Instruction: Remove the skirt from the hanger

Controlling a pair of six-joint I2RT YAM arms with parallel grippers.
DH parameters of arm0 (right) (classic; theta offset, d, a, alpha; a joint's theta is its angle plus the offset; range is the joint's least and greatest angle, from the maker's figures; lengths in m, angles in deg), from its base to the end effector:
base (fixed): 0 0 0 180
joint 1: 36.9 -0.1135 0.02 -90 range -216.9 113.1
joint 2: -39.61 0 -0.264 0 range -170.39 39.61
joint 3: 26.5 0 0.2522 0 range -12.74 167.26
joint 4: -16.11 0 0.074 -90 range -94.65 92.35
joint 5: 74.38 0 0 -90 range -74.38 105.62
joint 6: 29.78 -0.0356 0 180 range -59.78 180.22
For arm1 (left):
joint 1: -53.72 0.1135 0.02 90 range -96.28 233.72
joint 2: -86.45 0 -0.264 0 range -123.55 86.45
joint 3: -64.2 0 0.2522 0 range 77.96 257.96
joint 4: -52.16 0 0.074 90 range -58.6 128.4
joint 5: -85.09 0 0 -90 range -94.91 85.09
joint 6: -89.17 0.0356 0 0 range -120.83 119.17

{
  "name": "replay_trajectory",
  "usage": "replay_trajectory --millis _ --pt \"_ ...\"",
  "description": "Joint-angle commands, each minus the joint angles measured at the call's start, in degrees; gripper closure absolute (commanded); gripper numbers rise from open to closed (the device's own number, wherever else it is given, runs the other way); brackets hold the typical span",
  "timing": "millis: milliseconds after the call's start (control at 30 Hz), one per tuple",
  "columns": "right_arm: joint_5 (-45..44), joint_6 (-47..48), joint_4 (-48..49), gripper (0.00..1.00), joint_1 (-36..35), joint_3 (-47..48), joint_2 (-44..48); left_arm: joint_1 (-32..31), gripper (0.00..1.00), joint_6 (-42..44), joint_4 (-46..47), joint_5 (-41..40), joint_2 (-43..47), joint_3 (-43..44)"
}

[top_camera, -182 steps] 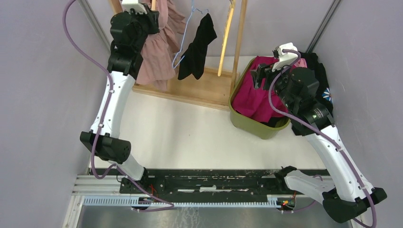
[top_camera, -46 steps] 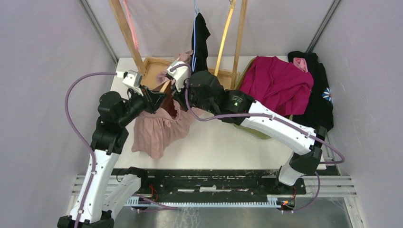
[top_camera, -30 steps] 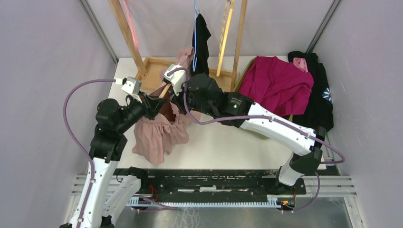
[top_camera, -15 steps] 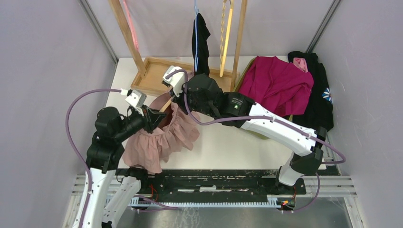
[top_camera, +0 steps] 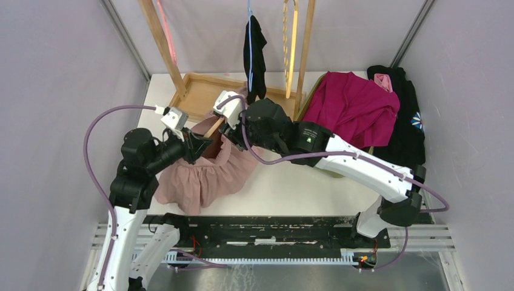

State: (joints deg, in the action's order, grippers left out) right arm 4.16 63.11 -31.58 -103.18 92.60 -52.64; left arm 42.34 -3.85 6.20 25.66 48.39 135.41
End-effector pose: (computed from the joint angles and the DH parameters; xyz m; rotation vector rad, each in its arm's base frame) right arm 0.1501 0.3241 0.4525 -1.0014 1.6915 0.5428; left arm 0.1193 -0.0425 0.3910 0.5137 1.7359 -0.6565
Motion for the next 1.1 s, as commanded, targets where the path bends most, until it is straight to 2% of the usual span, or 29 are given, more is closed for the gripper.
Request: replay_trajectory --millis 0,67,200,300,567,800,1067 --pt "-3.90 3.00 5.76 0.46 -0.25 -5.67 8.20 0.04 0.97 3.86 4.53 0.55 -0.42 5.19" --pt "-5.43 4.14 5.93 0.36 -0.25 -7.42 10.37 0.13 0.97 3.99 4.23 1.37 -1.22 6.24" --pt "-9.03 7.39 4.69 0.32 -0.22 -9.98 14.13 0.08 0.97 4.74 3.24 2.80 -1.10 7.50" --pt "-11.94 9.89 5.08 0.32 -0.16 -12.11 15.81 0.07 0.97 5.79 0.10 5.00 -1.34 8.78" --pt "-13.91 15.67 4.59 0.33 -0.13 -13.79 14.48 0.04 0.97 10.24 -10.58 18.24 -1.17 12.45" --pt "-12.12 17.24 4.28 0.36 -0.15 -16.82 15.22 0.12 0.97 10.41 -10.81 26.22 -1.42 12.05" --pt "-11.72 21.63 9.83 0.37 -0.10 -26.57 23.44 0.13 0.97 10.65 -10.77 33.15 -2.96 13.61"
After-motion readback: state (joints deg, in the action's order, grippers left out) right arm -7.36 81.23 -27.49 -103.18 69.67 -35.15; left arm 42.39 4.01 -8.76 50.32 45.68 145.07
